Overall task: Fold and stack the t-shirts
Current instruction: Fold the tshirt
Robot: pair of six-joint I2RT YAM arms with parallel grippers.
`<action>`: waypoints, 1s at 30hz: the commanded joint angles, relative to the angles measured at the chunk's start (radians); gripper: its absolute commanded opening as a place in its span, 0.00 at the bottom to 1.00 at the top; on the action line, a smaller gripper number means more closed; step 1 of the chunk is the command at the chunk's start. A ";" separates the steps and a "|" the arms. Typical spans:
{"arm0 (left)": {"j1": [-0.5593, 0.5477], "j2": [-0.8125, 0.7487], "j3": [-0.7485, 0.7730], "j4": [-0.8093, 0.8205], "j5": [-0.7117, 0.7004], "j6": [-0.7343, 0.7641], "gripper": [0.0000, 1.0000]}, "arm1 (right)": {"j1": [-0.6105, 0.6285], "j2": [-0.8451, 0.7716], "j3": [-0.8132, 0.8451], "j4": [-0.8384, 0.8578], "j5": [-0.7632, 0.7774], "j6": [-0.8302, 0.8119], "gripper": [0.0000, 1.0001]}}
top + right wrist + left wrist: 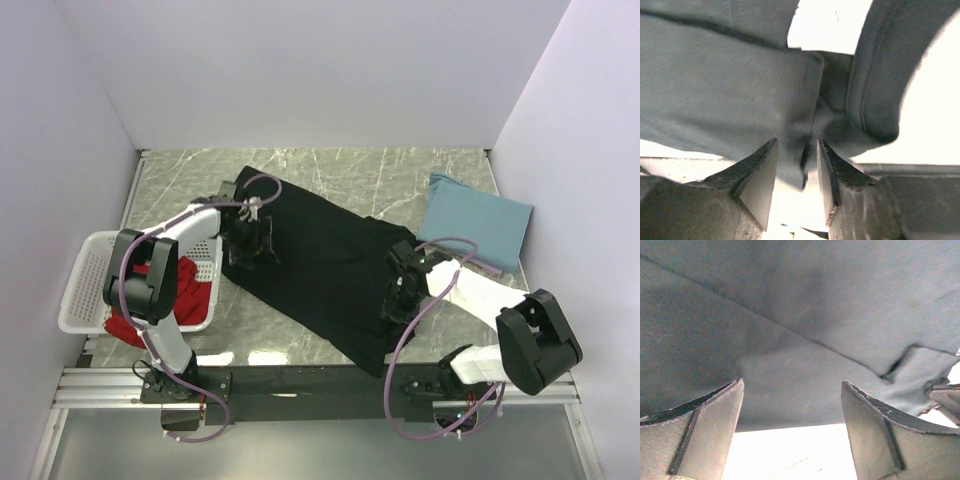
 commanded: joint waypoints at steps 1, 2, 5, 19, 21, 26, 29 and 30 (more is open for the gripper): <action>0.000 -0.041 0.164 -0.071 0.014 -0.030 0.85 | 0.006 -0.047 0.162 -0.186 0.091 -0.017 0.45; 0.000 -0.037 0.236 -0.094 0.013 -0.033 0.85 | 0.001 -0.045 0.204 -0.212 0.123 -0.021 0.46; 0.005 -0.012 0.363 -0.116 0.007 -0.043 0.85 | -0.012 -0.025 0.380 -0.292 0.197 -0.038 0.47; 0.124 0.261 0.701 0.070 -0.154 -0.188 0.74 | -0.284 0.263 0.767 -0.061 0.252 -0.222 0.42; 0.124 0.331 0.769 0.077 -0.186 -0.202 0.70 | -0.310 0.327 0.802 -0.006 0.248 -0.242 0.41; 0.127 0.486 0.875 0.154 -0.203 -0.231 0.71 | -0.332 0.520 0.957 -0.010 0.278 -0.335 0.38; 0.129 0.552 0.887 0.227 -0.157 -0.256 0.72 | -0.335 0.620 1.003 -0.009 0.297 -0.369 0.37; 0.129 0.566 0.884 0.243 -0.145 -0.265 0.72 | -0.341 0.640 1.011 0.004 0.295 -0.376 0.37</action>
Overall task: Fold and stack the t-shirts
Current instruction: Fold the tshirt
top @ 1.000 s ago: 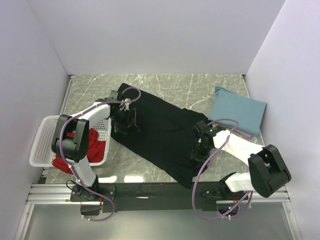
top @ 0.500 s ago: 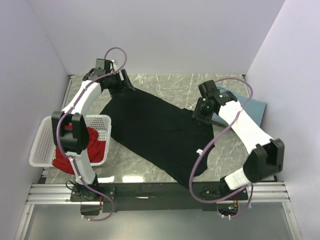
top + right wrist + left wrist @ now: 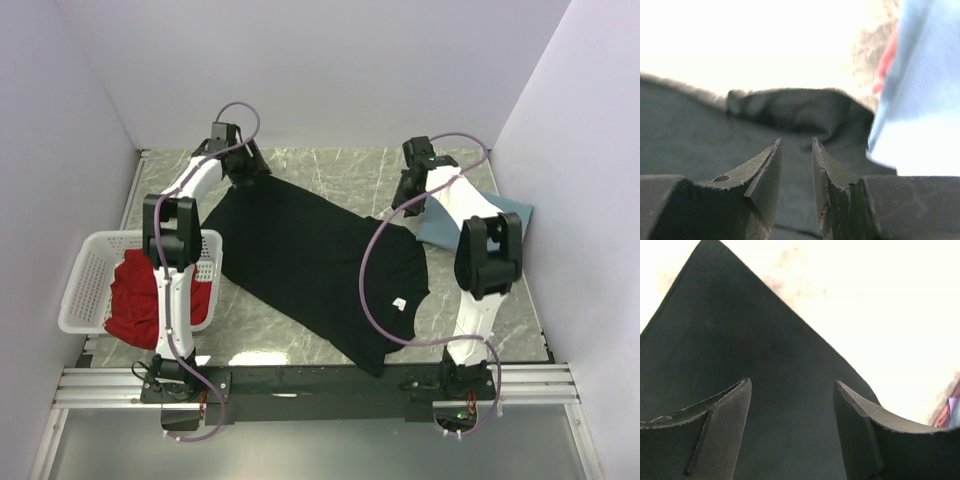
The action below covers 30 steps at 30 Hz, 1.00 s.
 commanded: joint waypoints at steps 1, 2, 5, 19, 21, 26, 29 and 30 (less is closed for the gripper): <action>-0.002 0.050 0.043 0.118 0.051 -0.051 0.73 | -0.008 0.081 0.057 0.033 0.030 -0.075 0.37; -0.002 0.070 0.037 0.133 0.058 -0.068 0.73 | -0.012 0.095 0.072 0.039 0.027 -0.077 0.37; 0.006 0.090 0.021 0.155 0.062 -0.085 0.74 | -0.034 0.159 0.125 0.024 0.012 -0.093 0.37; 0.056 -0.019 -0.193 0.049 -0.064 -0.068 0.76 | -0.043 0.206 0.063 -0.082 -0.079 -0.112 0.40; 0.056 -0.025 -0.201 0.044 -0.070 -0.062 0.76 | -0.041 0.189 0.037 -0.071 -0.099 -0.112 0.40; 0.056 -0.019 -0.186 0.041 -0.044 -0.037 0.77 | -0.043 0.224 0.024 -0.048 -0.146 -0.116 0.35; 0.056 -0.017 -0.174 0.035 -0.034 -0.031 0.77 | -0.043 0.247 0.067 -0.057 -0.143 -0.103 0.12; 0.056 -0.019 -0.174 0.037 -0.032 -0.028 0.78 | -0.043 0.244 0.081 -0.060 -0.145 -0.095 0.07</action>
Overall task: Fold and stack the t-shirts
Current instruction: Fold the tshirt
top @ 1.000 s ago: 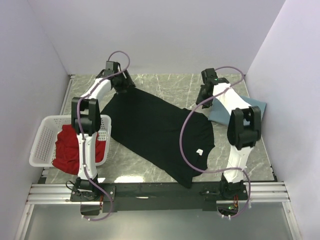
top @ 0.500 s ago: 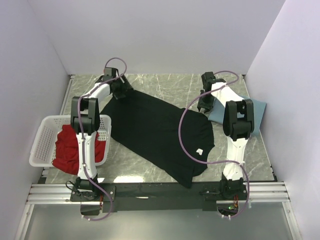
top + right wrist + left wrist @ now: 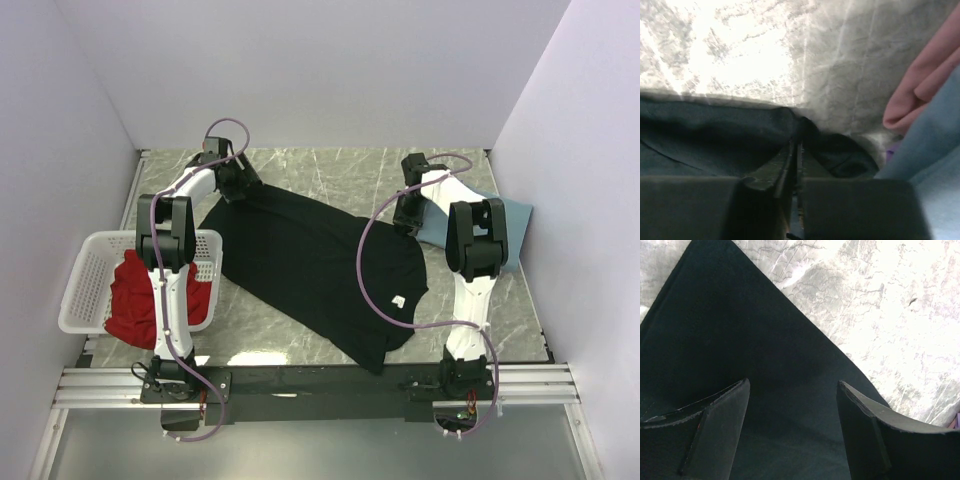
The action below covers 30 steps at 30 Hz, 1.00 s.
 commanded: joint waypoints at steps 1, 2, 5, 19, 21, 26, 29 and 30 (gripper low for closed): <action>0.007 -0.020 -0.001 -0.073 -0.022 0.044 0.78 | 0.000 0.008 0.064 -0.015 -0.022 0.019 0.02; 0.007 -0.021 -0.001 -0.073 -0.022 0.047 0.78 | -0.001 -0.021 0.068 -0.015 -0.022 0.026 0.00; 0.008 -0.029 -0.002 -0.076 -0.019 0.055 0.78 | 0.002 -0.106 0.051 0.001 -0.022 0.038 0.00; 0.017 -0.103 -0.045 -0.088 -0.033 0.104 0.78 | 0.307 -0.385 -0.276 -0.051 0.145 0.026 0.00; 0.022 -0.107 -0.050 -0.091 -0.030 0.113 0.79 | 0.347 -0.414 -0.320 -0.064 0.152 0.053 0.04; 0.030 -0.126 -0.070 -0.090 -0.027 0.124 0.79 | 0.387 -0.544 -0.356 -0.051 0.093 0.036 0.23; 0.034 -0.143 -0.105 -0.079 -0.023 0.124 0.80 | 0.375 -0.589 -0.347 -0.028 0.089 0.033 0.35; 0.034 -0.150 -0.113 -0.073 -0.021 0.121 0.80 | 0.355 -0.586 -0.331 -0.024 0.090 0.035 0.36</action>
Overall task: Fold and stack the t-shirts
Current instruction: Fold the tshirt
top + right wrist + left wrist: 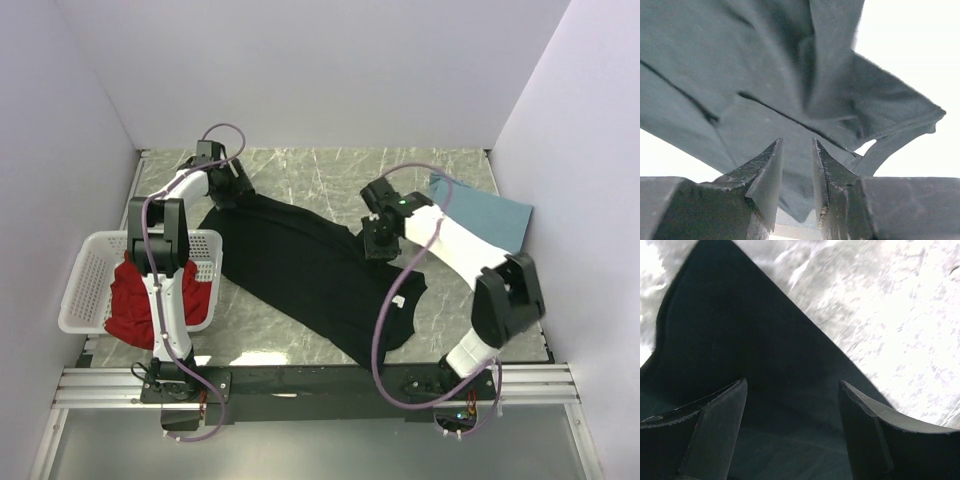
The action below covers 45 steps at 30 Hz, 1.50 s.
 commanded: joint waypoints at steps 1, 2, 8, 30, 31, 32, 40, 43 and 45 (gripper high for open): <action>0.012 -0.072 -0.032 -0.001 -0.014 0.024 0.80 | -0.041 -0.041 0.048 0.036 0.004 0.003 0.37; 0.012 -0.075 -0.040 -0.001 -0.016 0.025 0.80 | -0.054 -0.029 0.059 0.044 -0.005 0.006 0.37; 0.017 -0.066 -0.043 -0.009 -0.014 0.030 0.80 | -0.164 0.123 0.174 0.139 -0.100 0.014 0.42; 0.020 -0.012 0.017 -0.049 0.001 0.024 0.82 | -0.348 0.408 0.346 0.217 -0.403 -0.051 0.44; 0.020 -0.003 0.029 -0.052 0.001 0.027 0.82 | -0.348 0.407 0.334 0.214 -0.401 -0.054 0.44; 0.020 -0.001 0.034 -0.055 0.001 0.030 0.82 | -0.350 0.404 0.328 0.214 -0.397 -0.054 0.44; 0.027 0.023 0.067 -0.073 0.015 0.041 0.82 | -0.348 0.430 0.357 0.202 -0.387 -0.043 0.35; 0.029 0.029 0.074 -0.073 0.017 0.042 0.83 | -0.348 0.427 0.370 0.209 -0.394 -0.028 0.20; 0.031 0.030 0.080 -0.075 0.021 0.041 0.83 | -0.350 0.433 0.380 0.202 -0.406 -0.023 0.08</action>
